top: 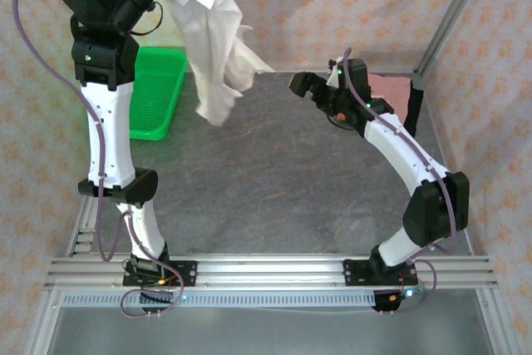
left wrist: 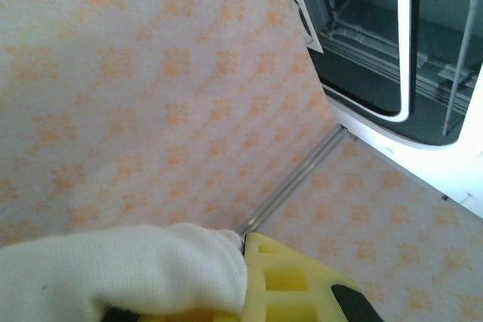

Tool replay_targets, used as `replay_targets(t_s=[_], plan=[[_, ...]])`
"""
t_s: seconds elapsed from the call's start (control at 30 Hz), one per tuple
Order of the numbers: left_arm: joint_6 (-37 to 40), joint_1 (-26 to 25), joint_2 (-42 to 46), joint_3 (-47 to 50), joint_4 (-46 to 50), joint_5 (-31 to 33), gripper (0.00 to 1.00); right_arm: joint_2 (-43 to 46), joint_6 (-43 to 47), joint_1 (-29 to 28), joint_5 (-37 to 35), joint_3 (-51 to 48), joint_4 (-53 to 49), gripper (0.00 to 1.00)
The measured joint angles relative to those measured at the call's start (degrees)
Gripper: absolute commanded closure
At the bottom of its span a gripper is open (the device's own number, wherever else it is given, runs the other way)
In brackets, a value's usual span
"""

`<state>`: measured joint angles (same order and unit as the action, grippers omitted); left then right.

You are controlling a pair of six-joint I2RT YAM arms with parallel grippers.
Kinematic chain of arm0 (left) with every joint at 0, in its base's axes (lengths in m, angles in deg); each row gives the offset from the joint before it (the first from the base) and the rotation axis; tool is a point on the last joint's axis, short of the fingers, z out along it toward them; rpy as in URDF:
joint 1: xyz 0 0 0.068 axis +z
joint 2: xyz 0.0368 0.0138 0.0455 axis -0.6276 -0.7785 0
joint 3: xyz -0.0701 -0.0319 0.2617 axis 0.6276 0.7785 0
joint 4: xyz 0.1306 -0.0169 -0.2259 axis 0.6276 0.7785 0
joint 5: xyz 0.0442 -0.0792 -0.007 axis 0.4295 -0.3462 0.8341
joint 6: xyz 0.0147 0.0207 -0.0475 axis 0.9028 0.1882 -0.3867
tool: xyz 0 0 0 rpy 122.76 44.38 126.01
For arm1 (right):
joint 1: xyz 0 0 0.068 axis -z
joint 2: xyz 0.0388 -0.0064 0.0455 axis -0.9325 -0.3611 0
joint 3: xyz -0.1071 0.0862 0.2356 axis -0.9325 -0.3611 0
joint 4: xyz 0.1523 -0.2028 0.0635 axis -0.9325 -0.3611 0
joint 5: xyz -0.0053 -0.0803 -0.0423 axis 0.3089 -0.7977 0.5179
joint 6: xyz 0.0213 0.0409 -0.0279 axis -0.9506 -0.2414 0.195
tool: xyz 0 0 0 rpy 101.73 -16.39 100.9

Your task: Fold and stack the t-shirts

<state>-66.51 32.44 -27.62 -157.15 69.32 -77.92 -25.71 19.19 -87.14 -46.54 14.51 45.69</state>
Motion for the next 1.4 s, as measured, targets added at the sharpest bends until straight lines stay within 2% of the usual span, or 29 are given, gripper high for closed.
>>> replay_targets(t_s=[0.17, 0.23, 0.3, 0.37, 0.47, 0.53, 0.67, 0.8, 0.93, 1.07, 1.1, 1.2, 1.23, 1.3, 1.33, 1.4], plan=[[1.9, -1.0, 0.3, 1.5, 3.8, -1.9, 1.00, 2.2, -0.3, 1.9, -2.2, -3.4, 0.3, 0.01], [4.4, -1.9, 2.4, 6.8, 6.2, -2.1, 1.00, 2.9, -0.4, 2.4, -2.9, -5.0, 0.3, 0.01], [6.5, -3.2, 6.8, 17.7, 6.9, -1.6, 1.00, 3.3, -0.4, 2.7, -3.5, -6.8, 0.4, 0.01], [7.3, -4.5, 14.1, 37.1, 4.1, -1.0, 1.00, 3.5, -0.4, 2.7, -3.8, -9.0, 0.5, 0.01], [7.7, -4.8, 20.6, 59.2, 2.6, 1.5, 1.00, 3.6, -0.5, 2.7, -4.0, -12.2, 0.5, 0.00], [7.5, -4.1, 22.9, 71.5, 0.6, 3.5, 1.00, 3.6, -0.8, 2.7, -3.8, -14.3, 0.5, 0.01], [6.6, -1.3, 24.9, 91.3, -1.8, 7.4, 1.00, 3.0, -0.3, 2.5, -1.1, -16.8, -0.5, 0.08], [6.0, 1.8, 25.6, 99.7, -2.1, 10.3, 1.00, 1.2, 3.5, -0.1, 1.7, -16.8, -4.9, 0.14], [6.0, 3.0, 26.0, 100.5, -3.1, 11.6, 1.00, 0.3, 8.1, -5.2, 1.6, -17.1, -13.4, 0.23], [5.9, 3.0, 25.9, 100.4, -3.9, 12.0, 0.98, 0.3, 10.6, -7.8, -0.1, -18.7, -21.2, 0.27], [5.8, 3.0, 25.9, 100.4, -3.9, 12.0, 0.93, 0.3, 10.9, -8.1, -0.5, -19.1, -22.6, 0.28], [5.2, 3.0, 24.3, 98.9, -3.9, 12.0, 0.52, 0.3, 11.3, -9.7, -2.0, -20.3, -26.2, 0.31], [4.9, 3.0, 23.4, 98.1, -3.9, 12.0, 0.44, 0.3, 11.3, -10.6, -2.3, -20.8, -27.1, 0.34], [4.3, 3.1, 22.0, 97.3, -4.0, 11.9, 0.36, 0.2, 11.2, -11.9, -2.9, -21.4, -28.1, 0.38], [4.0, 3.1, 21.7, 97.2, -4.1, 11.8, 0.28, 0.1, 11.1, -12.6, -3.0, -21.7, -28.4, 0.38], [3.7, 3.1, 21.7, 97.2, -3.9, 11.7, 0.24, -0.7, 11.0, -13.7, -3.1, -21.9, -28.6, 0.39]])
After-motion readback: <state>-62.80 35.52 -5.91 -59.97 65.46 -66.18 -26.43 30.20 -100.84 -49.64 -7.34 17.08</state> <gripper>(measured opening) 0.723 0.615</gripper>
